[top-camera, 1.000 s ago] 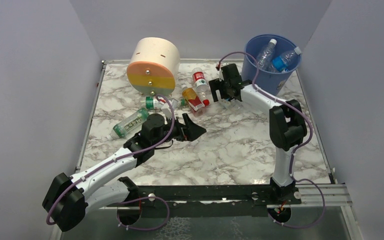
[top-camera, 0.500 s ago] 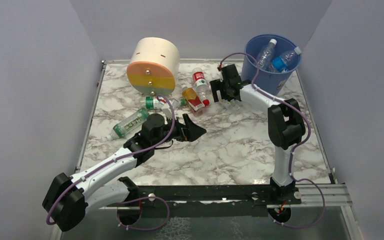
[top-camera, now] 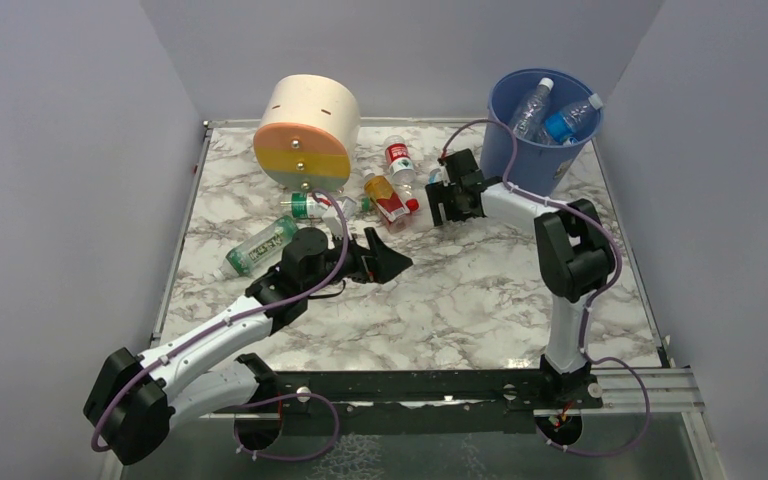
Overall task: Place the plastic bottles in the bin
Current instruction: Pick up the plastic bottle at the center of the board.
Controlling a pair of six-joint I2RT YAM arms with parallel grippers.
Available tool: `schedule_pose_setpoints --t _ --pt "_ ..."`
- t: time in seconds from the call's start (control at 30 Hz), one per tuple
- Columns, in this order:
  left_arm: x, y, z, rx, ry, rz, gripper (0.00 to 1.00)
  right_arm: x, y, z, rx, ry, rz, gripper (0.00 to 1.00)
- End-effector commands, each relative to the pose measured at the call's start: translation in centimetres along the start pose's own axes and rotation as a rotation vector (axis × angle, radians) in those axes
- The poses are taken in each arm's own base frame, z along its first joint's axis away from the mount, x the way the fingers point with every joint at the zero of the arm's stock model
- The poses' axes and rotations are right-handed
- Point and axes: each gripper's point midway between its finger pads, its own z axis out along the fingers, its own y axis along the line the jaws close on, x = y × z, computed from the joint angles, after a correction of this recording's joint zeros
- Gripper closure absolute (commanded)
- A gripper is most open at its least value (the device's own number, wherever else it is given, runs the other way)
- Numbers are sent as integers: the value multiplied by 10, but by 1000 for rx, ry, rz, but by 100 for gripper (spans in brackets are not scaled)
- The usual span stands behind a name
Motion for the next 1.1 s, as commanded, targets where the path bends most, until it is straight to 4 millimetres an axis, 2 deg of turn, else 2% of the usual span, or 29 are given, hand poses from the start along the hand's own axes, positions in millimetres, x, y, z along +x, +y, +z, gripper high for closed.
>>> schedule_pose_setpoints --t 0.0,0.2,0.57,0.73,0.9,1.07 --pt "-1 -7 -5 34 -11 5 1 -13 11 -19 -70 -66 38 18" --pt "0 -6 -7 31 -12 1 1 -8 23 -27 -110 -71 40 27" --pt "-1 -6 -11 31 -23 -4 1 1 57 -41 -177 -74 24 33" --pt "-2 -7 -14 32 -32 -5 1 5 62 -51 -171 -70 19 34" --pt "-2 -8 -15 34 -33 -7 1 -5 61 -71 -181 -99 32 34" --pt "-2 -8 -19 35 -41 -9 1 -24 61 -98 -200 -162 41 35"
